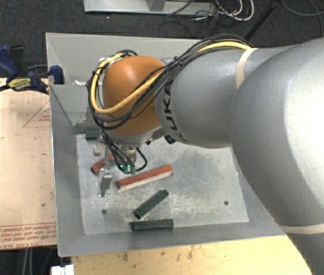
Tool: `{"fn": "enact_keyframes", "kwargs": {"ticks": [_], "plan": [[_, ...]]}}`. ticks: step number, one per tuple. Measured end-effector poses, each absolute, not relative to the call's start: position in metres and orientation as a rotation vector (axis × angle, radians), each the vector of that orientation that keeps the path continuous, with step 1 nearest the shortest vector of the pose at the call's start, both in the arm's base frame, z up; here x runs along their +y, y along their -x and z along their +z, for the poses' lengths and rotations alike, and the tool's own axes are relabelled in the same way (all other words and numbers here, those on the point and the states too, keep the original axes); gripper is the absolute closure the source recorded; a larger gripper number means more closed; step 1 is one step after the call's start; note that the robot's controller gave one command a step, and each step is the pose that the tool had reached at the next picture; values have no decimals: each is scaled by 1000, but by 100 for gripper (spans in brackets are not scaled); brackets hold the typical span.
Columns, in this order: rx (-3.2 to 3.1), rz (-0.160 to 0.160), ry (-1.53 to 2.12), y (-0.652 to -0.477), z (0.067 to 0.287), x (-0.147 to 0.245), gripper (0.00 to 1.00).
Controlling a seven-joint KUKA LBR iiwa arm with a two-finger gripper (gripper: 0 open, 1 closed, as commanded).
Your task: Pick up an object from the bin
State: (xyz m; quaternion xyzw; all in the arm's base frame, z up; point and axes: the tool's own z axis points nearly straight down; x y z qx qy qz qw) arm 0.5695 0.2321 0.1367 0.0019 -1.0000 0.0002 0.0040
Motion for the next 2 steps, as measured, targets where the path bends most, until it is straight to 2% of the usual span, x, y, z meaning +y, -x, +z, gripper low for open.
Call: {"fn": "enact_keyframes", "kwargs": {"ticks": [1,2], "plan": [[-3141,-2,-1,-572,141,231,0],[-3142,-7,-151,-603,132,220,0]]}}
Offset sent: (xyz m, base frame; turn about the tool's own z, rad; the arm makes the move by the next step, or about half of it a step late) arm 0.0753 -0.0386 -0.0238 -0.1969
